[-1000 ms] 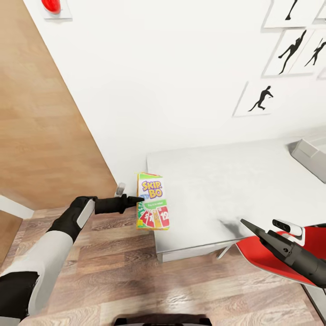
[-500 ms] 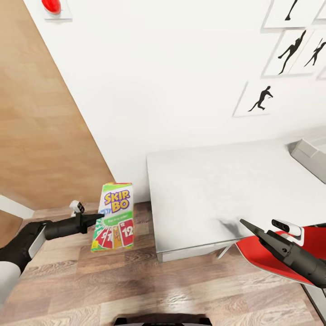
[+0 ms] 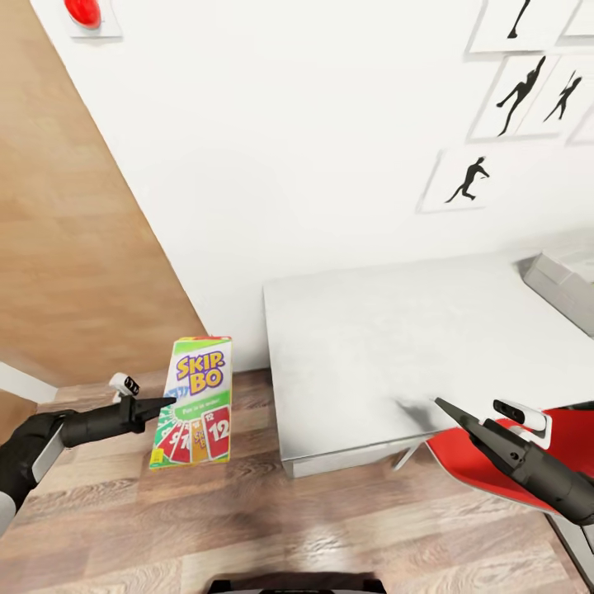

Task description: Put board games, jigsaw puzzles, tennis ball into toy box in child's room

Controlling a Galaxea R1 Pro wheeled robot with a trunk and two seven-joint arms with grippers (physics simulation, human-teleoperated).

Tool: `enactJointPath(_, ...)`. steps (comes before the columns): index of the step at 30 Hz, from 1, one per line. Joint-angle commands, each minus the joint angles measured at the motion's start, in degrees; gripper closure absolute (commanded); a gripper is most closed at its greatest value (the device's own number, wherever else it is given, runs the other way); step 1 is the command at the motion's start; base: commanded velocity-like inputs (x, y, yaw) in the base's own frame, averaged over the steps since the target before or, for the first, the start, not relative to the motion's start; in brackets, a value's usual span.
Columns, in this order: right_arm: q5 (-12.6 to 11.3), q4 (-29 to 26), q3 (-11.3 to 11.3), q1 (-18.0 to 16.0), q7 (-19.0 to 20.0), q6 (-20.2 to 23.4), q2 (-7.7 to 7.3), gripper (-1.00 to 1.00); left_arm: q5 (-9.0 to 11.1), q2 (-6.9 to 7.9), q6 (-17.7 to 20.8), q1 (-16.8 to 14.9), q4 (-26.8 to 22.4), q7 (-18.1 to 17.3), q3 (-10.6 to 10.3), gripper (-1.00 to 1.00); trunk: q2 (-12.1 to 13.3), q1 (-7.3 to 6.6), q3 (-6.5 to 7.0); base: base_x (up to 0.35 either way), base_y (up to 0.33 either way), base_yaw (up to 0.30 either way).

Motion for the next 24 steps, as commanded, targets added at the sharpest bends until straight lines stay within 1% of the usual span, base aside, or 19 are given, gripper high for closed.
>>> enactJointPath(1,-0.2,0.0,0.0,0.0,0.0,0.4,-0.01,-1.00,0.1,0.09,0.6,0.0,-0.2,-0.2,-0.2,1.00,-0.1,0.03,-0.03,0.000,0.000,-0.198)
enactJointPath(4,-0.2,0.0,0.0,0.0,0.1,0.4,-0.01,-1.00,0.1,0.14,0.6,0.0,-0.7,-0.2,-0.2,1.00,-0.1,0.03,0.14,-0.042,0.000,-0.210)
enactJointPath(8,-0.2,0.0,0.0,0.0,0.2,0.3,-0.01,-1.00,0.1,0.40,0.5,0.1,-0.8,-0.2,-0.2,1.00,-0.1,0.03,0.40,-0.187,0.000,-0.219)
enactJointPath(13,-0.2,0.0,0.0,0.0,0.3,0.0,0.12,-1.00,0.1,1.09,0.4,0.1,-0.9,-0.2,-0.2,1.00,-0.1,0.03,0.76,-0.070,0.000,-0.217)
enactJointPath(17,-0.2,0.0,0.0,0.0,0.3,-1.1,0.30,-1.00,0.2,1.94,0.2,0.1,-1.0,-0.2,-0.2,1.00,-0.1,0.03,1.05,-0.012,0.000,-0.215)
enactJointPath(22,-0.2,0.0,0.0,0.0,0.3,-1.4,0.41,-1.00,0.2,2.31,0.2,0.2,-1.0,-0.2,-0.1,1.00,-0.1,0.03,1.42,-0.003,0.000,-0.215)
enactJointPath(24,-0.2,0.0,0.0,0.0,0.3,-1.4,0.43,-1.00,0.2,2.86,0.1,0.2,-1.0,-0.2,-0.1,1.00,-0.1,0.03,1.56,-0.001,0.000,-0.215)
